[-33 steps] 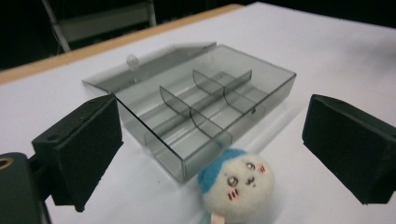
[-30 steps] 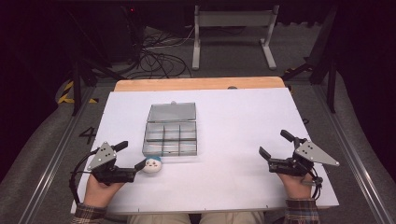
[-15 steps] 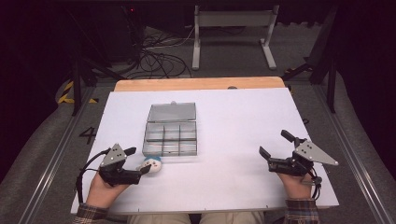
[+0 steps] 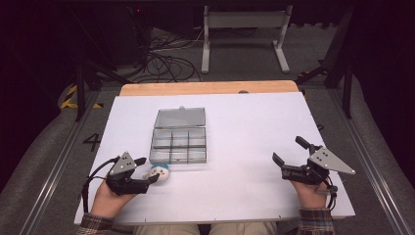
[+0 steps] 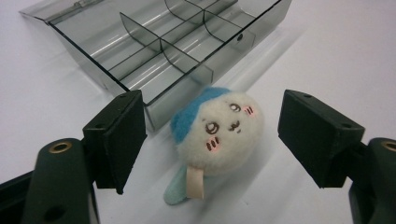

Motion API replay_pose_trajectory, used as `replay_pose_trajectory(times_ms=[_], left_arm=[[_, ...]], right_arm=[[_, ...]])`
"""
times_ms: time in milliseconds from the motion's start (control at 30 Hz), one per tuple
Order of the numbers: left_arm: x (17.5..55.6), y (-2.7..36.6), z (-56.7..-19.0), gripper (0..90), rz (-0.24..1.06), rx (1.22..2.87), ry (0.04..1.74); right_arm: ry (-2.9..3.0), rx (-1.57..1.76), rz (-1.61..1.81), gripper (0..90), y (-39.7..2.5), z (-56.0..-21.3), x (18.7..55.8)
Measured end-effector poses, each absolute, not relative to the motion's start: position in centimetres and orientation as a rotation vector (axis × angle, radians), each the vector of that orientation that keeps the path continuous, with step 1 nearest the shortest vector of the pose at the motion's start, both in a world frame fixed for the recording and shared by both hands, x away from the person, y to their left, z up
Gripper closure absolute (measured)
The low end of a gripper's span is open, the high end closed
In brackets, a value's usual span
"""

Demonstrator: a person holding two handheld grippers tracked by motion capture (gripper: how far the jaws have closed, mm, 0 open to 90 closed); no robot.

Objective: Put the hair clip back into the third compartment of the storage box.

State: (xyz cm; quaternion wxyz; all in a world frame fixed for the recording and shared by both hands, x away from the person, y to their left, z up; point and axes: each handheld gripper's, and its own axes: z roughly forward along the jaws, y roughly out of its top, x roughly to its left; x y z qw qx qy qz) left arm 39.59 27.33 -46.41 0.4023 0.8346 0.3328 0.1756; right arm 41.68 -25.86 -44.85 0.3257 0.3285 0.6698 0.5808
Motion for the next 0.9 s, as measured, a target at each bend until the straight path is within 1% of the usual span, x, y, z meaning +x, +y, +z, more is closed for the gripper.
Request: replay_pose_trajectory(times_ms=[267,367,400,433,900], left_arm=[[39.9,27.1,-46.9,27.2,0.382,2.142,0.868],[40.0,27.0,-47.0,27.2,0.377,2.148,0.874],[40.0,27.0,-47.0,27.2,0.393,2.155,0.874],[40.0,26.9,-47.1,27.2,0.374,2.153,0.884],[40.5,25.9,-48.0,29.0,0.341,2.206,0.935]], right_arm=[[1.752,0.861,1.531,3.5,-25.8,-44.8,41.6],[1.754,0.857,1.525,3.5,-25.8,-44.8,41.6],[1.751,0.859,1.528,3.5,-25.8,-44.8,41.6],[1.751,0.859,1.528,3.5,-25.8,-44.8,41.6],[1.754,0.851,1.524,3.5,-25.8,-44.9,41.6]])
